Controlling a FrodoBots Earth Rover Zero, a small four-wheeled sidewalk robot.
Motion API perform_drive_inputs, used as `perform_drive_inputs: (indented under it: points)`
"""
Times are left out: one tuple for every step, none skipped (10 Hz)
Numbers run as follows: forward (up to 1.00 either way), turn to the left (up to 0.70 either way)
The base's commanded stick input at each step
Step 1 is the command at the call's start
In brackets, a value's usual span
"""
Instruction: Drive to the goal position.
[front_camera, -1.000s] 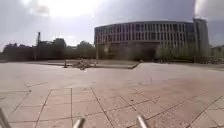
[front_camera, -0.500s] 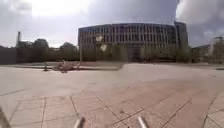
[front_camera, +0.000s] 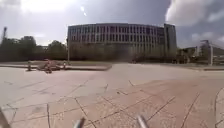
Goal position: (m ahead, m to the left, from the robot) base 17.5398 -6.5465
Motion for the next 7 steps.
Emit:
perform_drive_inputs:
  points:
    - [0.70, 0.05]
    - [0.70, 0.05]
    - [0.70, 0.05]
    - [0.70, 0.05]
    - [0.70, 0.05]
    - [0.70, 0.05]
    - [0.70, 0.05]
